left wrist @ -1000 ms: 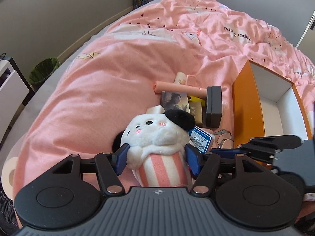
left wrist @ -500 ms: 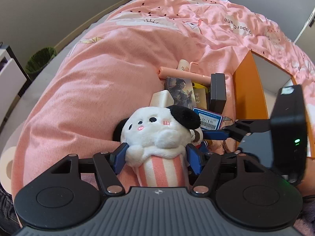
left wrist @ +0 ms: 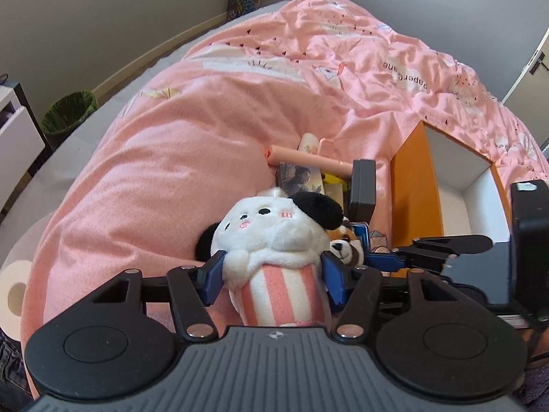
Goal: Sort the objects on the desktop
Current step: 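Carry both plushes into the box and open both tools to release them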
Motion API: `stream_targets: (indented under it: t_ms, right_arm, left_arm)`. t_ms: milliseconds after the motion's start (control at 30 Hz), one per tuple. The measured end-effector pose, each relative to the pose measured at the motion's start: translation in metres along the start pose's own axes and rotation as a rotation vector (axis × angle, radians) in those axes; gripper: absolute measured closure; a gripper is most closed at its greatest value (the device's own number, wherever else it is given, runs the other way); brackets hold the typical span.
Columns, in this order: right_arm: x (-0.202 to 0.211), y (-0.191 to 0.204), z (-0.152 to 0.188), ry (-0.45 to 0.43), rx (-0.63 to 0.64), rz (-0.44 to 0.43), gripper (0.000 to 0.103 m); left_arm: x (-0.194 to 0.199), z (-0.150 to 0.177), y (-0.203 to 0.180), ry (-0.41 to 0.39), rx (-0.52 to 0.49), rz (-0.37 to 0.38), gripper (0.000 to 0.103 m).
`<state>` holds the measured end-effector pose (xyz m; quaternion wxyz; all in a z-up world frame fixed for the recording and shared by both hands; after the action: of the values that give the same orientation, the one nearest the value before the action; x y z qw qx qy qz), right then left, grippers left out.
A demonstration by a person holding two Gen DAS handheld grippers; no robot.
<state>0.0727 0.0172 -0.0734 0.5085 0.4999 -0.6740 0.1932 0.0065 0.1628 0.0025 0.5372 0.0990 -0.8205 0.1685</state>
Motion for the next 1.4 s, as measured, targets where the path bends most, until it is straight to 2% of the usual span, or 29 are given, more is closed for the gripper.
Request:
stream_targets:
  t_ms: [133, 267, 467, 633, 833, 1033, 1233, 1400]
  right_arm:
    - [0.034, -0.006, -0.002, -0.074, -0.029, -0.03, 0.058]
    - [0.065, -0.017, -0.003, -0.152, -0.059, -0.01, 0.058]
    - [0.111, -0.051, 0.001, -0.267, -0.143, 0.072, 0.058]
    - [0.135, -0.094, 0.011, -0.313, -0.242, 0.157, 0.058]
    - [0.139, -0.153, 0.026, -0.294, -0.364, 0.217, 0.058]
    - [0.126, -0.202, 0.034, -0.237, -0.426, 0.262, 0.058]
    - [0.098, -0.238, 0.031, -0.165, -0.448, 0.277, 0.058]
    - [0.078, -0.254, 0.032, -0.112, -0.459, 0.297, 0.058]
  left_arm:
    - [0.015, -0.005, -0.012, -0.065, -0.03, 0.01, 0.035]
    - [0.024, -0.017, -0.034, -0.122, -0.077, 0.036, 0.035]
    - [0.024, -0.039, -0.077, -0.178, -0.161, 0.098, 0.035]
    - [0.011, -0.057, -0.128, -0.203, -0.265, 0.173, 0.035]
    - [-0.013, -0.081, -0.181, -0.193, -0.36, 0.244, 0.035]
    - [-0.054, -0.1, -0.223, -0.123, -0.421, 0.283, 0.035]
    - [-0.104, -0.107, -0.247, -0.044, -0.466, 0.217, 0.035]
    - [-0.13, -0.111, -0.261, -0.021, -0.527, 0.133, 0.036]
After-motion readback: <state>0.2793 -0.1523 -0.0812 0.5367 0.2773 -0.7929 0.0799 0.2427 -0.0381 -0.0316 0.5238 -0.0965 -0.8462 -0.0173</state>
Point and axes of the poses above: each gripper's, at about its wrist camera, not at the fingertips, and x roughly against the way its jaws point, y to its left, z to its underside, the point moved 4 cm from there along -x, roughly the way its jaws point, and after that the axes turned 10 degrees about y, right-handed, at the moved point
